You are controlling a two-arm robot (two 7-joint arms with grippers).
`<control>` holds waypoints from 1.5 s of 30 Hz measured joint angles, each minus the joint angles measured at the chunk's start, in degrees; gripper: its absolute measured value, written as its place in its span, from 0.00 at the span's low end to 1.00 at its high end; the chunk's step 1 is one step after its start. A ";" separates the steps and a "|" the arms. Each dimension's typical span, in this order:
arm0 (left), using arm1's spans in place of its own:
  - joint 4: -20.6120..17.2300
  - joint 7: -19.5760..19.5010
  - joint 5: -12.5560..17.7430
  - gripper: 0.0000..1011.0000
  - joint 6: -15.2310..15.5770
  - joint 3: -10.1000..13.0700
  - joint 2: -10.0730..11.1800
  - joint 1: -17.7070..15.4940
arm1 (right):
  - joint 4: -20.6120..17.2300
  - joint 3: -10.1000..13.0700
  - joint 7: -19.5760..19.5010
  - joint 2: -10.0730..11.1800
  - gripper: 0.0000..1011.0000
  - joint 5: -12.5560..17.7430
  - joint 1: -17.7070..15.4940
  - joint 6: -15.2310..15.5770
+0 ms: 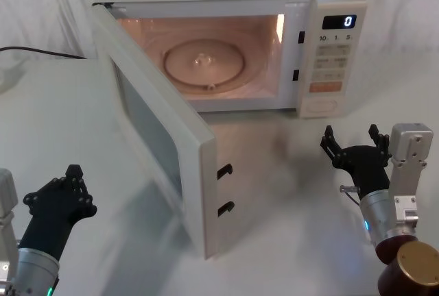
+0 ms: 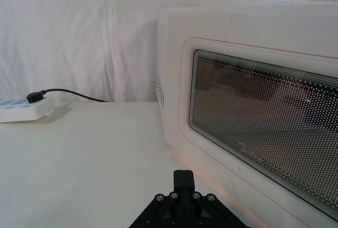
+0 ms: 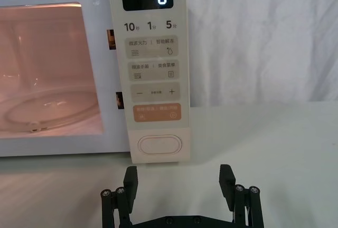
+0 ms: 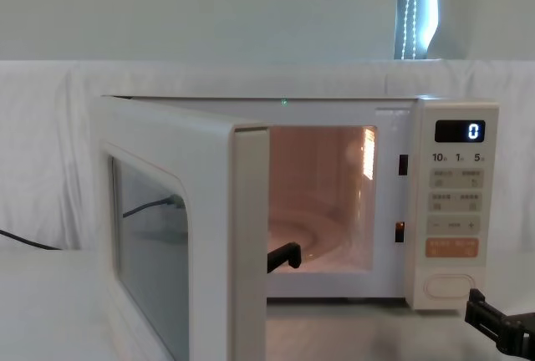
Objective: Press the button to open the microwave door with one hand; close the microwave door with the other hand.
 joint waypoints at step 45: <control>-7.46 -7.62 1.55 0.00 -0.18 -1.70 -1.35 -3.50 | 0.00 0.00 0.00 0.00 0.99 0.00 0.00 0.00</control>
